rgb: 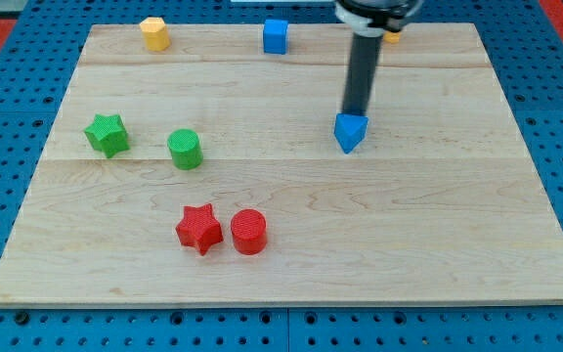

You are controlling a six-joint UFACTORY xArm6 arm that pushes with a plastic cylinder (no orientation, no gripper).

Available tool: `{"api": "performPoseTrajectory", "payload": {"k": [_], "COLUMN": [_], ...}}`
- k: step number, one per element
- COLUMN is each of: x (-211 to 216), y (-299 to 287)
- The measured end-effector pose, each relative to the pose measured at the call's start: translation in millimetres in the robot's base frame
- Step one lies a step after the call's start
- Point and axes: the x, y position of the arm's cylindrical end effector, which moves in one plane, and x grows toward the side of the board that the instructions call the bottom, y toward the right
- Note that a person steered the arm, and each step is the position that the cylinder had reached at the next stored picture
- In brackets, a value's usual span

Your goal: Move the blue triangle to the center right side of the board

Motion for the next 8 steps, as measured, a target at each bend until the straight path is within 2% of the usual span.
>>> {"api": "performPoseTrajectory", "payload": {"k": [1, 4, 5, 8], "x": [-1.2, 47.0, 48.1, 48.1], "y": [-48.7, 64.6, 88.3, 87.6]}}
